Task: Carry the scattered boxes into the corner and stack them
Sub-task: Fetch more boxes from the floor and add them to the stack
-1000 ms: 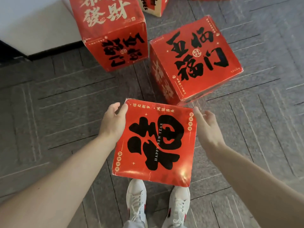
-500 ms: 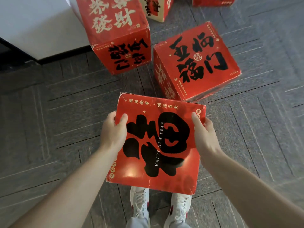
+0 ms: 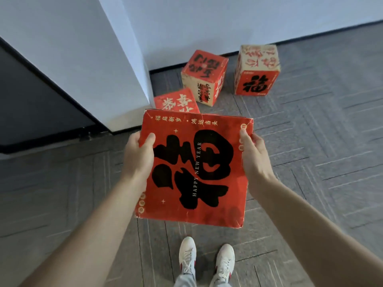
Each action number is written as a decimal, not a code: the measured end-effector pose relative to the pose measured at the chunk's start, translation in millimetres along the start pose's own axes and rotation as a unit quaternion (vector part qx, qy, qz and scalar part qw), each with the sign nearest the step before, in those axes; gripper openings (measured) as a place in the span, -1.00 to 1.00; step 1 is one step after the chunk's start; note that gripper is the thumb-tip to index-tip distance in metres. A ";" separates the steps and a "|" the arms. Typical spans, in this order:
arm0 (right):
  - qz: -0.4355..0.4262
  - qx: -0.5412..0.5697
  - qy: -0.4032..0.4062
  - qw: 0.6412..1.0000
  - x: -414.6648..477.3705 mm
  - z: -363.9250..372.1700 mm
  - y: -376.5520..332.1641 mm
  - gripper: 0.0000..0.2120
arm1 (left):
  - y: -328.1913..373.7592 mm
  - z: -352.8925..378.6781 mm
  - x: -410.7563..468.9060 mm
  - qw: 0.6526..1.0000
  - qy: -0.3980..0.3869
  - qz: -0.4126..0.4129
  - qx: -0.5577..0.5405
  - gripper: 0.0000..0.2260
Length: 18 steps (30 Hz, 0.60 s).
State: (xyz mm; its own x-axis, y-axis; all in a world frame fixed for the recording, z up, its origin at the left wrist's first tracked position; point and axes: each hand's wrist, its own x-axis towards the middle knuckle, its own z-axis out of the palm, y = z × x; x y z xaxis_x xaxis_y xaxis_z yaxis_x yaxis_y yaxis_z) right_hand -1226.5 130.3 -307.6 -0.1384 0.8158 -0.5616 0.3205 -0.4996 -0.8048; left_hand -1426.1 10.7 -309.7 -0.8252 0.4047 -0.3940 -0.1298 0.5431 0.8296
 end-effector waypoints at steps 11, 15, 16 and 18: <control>-0.260 0.075 -0.045 0.962 -182.5 -55.3 -204.0 -0.53 | 205.1 -146.4 -146.6 0.972 0.097 0.171 -0.129 -0.74; -0.294 0.087 -0.103 0.946 -220.4 -59.6 -221.0 -0.48 | 218.3 -181.8 -202.8 0.954 0.162 0.189 -0.165 -0.66; -0.294 0.085 -0.126 0.944 -228.5 -58.8 -224.5 -0.42 | 215.8 -189.8 -213.2 0.948 0.188 0.185 -0.177 -0.56; -0.294 0.074 -0.168 0.938 -245.7 -55.4 -228.7 -0.28 | 206.0 -204.3 -234.9 0.933 0.241 0.178 -0.201 -0.45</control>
State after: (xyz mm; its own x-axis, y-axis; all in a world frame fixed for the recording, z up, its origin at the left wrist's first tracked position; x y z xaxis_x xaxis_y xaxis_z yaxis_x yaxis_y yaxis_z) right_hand -1213.8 60.3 25.1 -0.5460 0.8375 -0.0222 -0.0332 -0.0481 -0.9983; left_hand -1371.3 -122.8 34.5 -0.9941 0.0753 0.0778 0.0836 0.0781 0.9934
